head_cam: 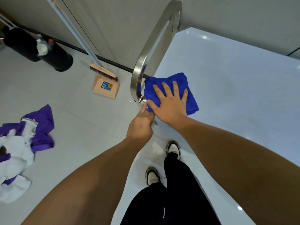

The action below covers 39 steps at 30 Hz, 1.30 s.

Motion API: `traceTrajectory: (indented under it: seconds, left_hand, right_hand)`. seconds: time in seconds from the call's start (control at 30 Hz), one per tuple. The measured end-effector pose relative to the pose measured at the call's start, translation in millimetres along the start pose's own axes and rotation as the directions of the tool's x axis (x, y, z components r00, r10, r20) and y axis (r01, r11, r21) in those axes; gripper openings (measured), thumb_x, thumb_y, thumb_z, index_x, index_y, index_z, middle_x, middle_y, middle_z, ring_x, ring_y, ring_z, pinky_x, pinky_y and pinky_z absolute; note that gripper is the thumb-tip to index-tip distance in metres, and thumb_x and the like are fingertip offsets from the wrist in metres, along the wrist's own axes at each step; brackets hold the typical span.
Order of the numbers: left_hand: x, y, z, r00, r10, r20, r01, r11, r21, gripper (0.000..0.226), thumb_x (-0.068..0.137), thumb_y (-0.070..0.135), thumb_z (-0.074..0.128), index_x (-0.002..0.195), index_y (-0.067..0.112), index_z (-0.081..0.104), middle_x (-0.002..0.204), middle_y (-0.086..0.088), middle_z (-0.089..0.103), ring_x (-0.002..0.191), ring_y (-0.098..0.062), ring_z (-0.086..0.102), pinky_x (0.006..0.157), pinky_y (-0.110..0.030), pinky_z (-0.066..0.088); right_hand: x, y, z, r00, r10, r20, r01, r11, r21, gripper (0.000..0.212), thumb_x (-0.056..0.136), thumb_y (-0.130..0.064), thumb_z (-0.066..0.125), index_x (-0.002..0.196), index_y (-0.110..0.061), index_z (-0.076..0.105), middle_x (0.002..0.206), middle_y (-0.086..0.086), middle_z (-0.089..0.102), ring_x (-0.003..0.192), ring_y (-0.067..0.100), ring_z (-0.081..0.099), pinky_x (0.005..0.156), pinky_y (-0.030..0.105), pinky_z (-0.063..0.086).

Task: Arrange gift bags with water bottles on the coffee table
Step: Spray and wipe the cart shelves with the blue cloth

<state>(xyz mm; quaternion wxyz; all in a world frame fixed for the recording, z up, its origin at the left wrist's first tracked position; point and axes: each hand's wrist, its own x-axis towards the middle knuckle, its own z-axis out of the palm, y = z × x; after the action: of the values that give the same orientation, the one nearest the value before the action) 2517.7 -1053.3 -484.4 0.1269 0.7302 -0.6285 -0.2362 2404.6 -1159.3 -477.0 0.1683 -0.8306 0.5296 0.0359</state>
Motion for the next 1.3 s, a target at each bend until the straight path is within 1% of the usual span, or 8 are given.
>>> traceTrajectory:
  seconds: [0.07, 0.2, 0.37, 0.67, 0.83, 1.0, 1.13, 1.3]
  left_hand:
    - [-8.0, -0.1, -8.2, 0.994, 0.050, 0.094, -0.054, 0.998, 0.039, 0.062, 0.088, -0.005, 0.055, 0.146, 0.017, 0.052, 0.165, -0.004, 0.024, 0.153, -0.021, 0.020, 0.104, -0.032, 0.043]
    - [-14.3, 5.3, -25.5, 0.976, -0.193, -0.103, 0.185, 0.979, -0.079, 0.043, 0.093, 0.000, 0.056, 0.133, 0.012, 0.063, 0.140, -0.009, 0.060, 0.126, -0.026, 0.057, 0.103, -0.027, 0.040]
    - [-2.9, 0.8, -40.1, 0.889, -0.388, -0.241, 0.354, 0.919, -0.174, 0.034, 0.097, 0.009, 0.056, 0.129, 0.013, 0.066, 0.129, -0.006, 0.067, 0.118, -0.024, 0.061, 0.101, -0.026, 0.042]
    - [3.3, 24.6, -41.7, 0.957, -0.189, -0.220, 0.165, 0.979, -0.121, 0.036, 0.095, 0.004, 0.054, 0.129, 0.011, 0.064, 0.124, -0.008, 0.068, 0.109, -0.022, 0.062, 0.088, -0.016, 0.035]
    - [18.2, 39.4, -45.5, 0.975, -0.115, -0.190, 0.096, 0.990, -0.104, 0.035, 0.095, 0.003, 0.052, 0.127, 0.008, 0.065, 0.120, -0.011, 0.067, 0.107, -0.025, 0.062, 0.087, -0.020, 0.038]
    - [50.6, 56.6, -36.4, 0.976, -0.051, -0.210, 0.020, 0.989, -0.148, 0.033, 0.097, 0.006, 0.050, 0.127, 0.009, 0.064, 0.126, -0.007, 0.064, 0.113, -0.021, 0.059, 0.102, -0.031, 0.048]
    - [95.7, 65.9, -30.0, 0.991, -0.003, -0.131, -0.013, 0.993, -0.120, 0.018, 0.091, 0.005, 0.050, 0.101, 0.010, 0.065, 0.103, -0.003, 0.064, 0.092, -0.018, 0.057, 0.084, -0.038, 0.053]
    - [151.4, 74.3, -20.0, 0.994, -0.096, -0.058, 0.087, 0.987, -0.138, 0.042, 0.092, 0.020, 0.045, 0.132, 0.010, 0.056, 0.131, -0.008, 0.061, 0.121, -0.026, 0.054, 0.105, -0.044, 0.046]
  right_hand:
    - [-7.8, 3.5, 0.1, 1.000, -0.009, 0.014, 0.009, 1.000, -0.014, 0.073, 0.096, -0.075, 0.019, 0.160, -0.040, 0.011, 0.169, -0.002, 0.012, 0.155, 0.034, -0.002, 0.119, 0.067, 0.000]
    - [-29.3, -0.1, 5.8, 1.000, -0.008, 0.015, 0.009, 0.995, -0.104, 0.076, 0.097, -0.072, 0.029, 0.160, -0.037, 0.004, 0.169, 0.002, 0.006, 0.154, 0.038, -0.004, 0.117, 0.071, 0.004]
    - [-19.2, -30.4, 7.9, 0.999, 0.041, 0.023, -0.037, 0.988, -0.149, 0.076, 0.100, -0.062, 0.037, 0.159, -0.034, -0.002, 0.167, 0.010, 0.006, 0.151, 0.048, -0.002, 0.112, 0.078, 0.007]
    - [-11.7, -19.1, 7.3, 0.999, -0.038, -0.006, 0.036, 0.982, -0.184, 0.079, 0.094, -0.067, 0.045, 0.158, -0.040, 0.008, 0.161, 0.010, 0.020, 0.148, 0.044, 0.013, 0.111, 0.075, 0.016]
    - [-13.9, 19.1, -0.4, 0.993, -0.118, 0.001, 0.117, 0.988, -0.100, 0.079, 0.087, -0.080, 0.022, 0.157, -0.044, 0.014, 0.167, 0.000, 0.016, 0.154, 0.037, 0.003, 0.116, 0.072, 0.007]
    - [13.6, 40.3, -13.0, 0.999, 0.042, -0.005, -0.042, 0.998, -0.036, 0.075, 0.094, -0.075, 0.021, 0.159, -0.041, 0.008, 0.170, -0.005, 0.003, 0.155, 0.031, -0.009, 0.118, 0.068, -0.002]
    - [59.7, 58.9, -21.9, 0.988, 0.153, -0.020, -0.153, 0.988, -0.033, 0.076, 0.095, -0.069, 0.026, 0.160, -0.039, 0.004, 0.170, -0.002, -0.001, 0.154, 0.034, -0.012, 0.117, 0.070, -0.003]
    - [104.4, 73.5, -34.9, 0.979, 0.195, -0.058, -0.197, 0.980, -0.016, 0.074, 0.096, -0.068, 0.025, 0.160, -0.037, 0.006, 0.170, -0.001, -0.001, 0.154, 0.036, -0.012, 0.117, 0.070, -0.003]
